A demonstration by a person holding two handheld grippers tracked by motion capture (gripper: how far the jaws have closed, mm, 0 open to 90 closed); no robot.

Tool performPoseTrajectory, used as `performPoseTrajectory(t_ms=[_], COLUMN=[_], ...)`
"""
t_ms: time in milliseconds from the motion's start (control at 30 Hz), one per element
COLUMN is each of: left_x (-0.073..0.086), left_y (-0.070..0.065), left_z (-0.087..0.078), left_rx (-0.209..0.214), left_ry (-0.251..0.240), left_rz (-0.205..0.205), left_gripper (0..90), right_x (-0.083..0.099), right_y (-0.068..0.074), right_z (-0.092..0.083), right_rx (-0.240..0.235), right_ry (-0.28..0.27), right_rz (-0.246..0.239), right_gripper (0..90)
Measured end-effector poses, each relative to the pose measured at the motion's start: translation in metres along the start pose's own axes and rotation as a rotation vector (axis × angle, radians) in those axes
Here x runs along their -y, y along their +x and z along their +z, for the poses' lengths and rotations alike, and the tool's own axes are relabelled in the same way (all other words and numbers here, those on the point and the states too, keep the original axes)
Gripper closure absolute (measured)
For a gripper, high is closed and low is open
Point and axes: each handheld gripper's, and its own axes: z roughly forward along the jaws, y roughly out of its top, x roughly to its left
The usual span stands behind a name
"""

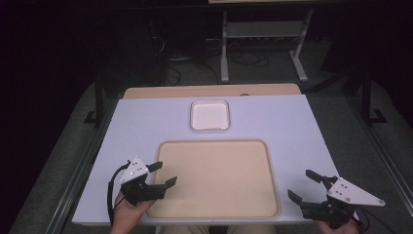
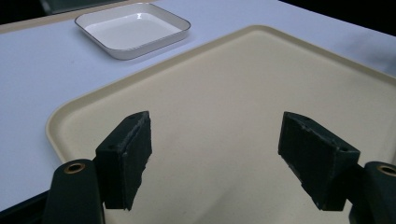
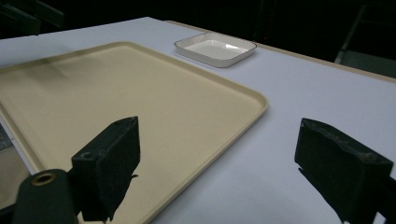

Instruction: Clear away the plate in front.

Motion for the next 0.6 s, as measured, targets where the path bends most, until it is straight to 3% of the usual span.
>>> performPoseTrajectory(t_ms=[167, 333, 433, 600], left_x=[-0.008, -0.017, -0.026, -0.035], left_y=[0.001, 0.006, 0.013, 0.018], left_z=[0.002, 0.009, 0.019, 0.033], left_rx=[-0.012, -0.012, 0.028, 0.031], left_ry=[-0.023, -0.012, 0.002, 0.017], left_rz=[0.011, 0.015, -0.018, -0.009], left_gripper=[25.1, 25.9, 30.0, 31.4], right_x=[0.000, 0.000, 0.001, 0.002], right_y=[-0.001, -0.001, -0.001, -0.003], right_z=[0.000, -0.001, -0.001, -0.001], right_rx=[0.010, 0.016, 0.016, 0.016], right_ry=[-0.001, -0.004, -0.004, -0.008], right_rz=[0.006, 0.013, 0.014, 0.019], right_gripper=[13.2, 13.1, 13.1, 13.2])
